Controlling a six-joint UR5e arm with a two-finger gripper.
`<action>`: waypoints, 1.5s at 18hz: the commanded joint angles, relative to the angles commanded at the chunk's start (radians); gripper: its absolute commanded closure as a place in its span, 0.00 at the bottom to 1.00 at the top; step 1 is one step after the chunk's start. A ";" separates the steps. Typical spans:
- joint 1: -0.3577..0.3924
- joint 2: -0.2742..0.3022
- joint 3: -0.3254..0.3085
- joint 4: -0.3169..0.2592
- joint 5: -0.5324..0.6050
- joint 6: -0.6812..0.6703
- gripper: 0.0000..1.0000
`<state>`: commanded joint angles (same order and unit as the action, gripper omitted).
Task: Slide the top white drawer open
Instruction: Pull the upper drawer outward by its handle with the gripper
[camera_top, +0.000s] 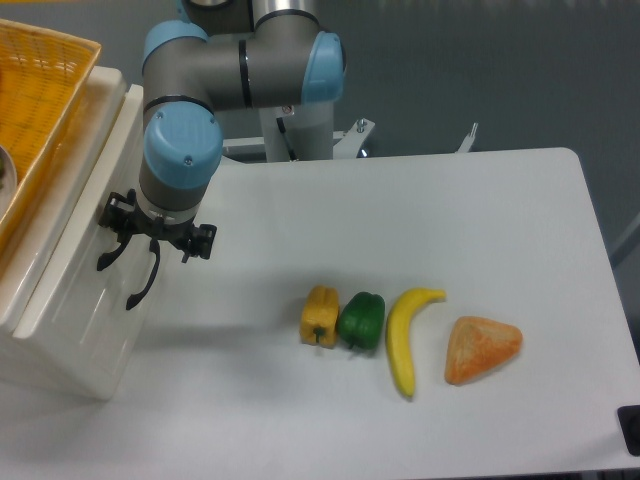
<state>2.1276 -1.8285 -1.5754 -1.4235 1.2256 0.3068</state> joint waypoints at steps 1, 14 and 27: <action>0.002 0.000 0.000 0.000 0.005 0.000 0.00; 0.041 -0.005 0.011 0.003 0.009 0.081 0.00; 0.113 -0.003 0.015 -0.005 0.029 0.166 0.00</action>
<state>2.2411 -1.8316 -1.5601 -1.4281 1.2548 0.4724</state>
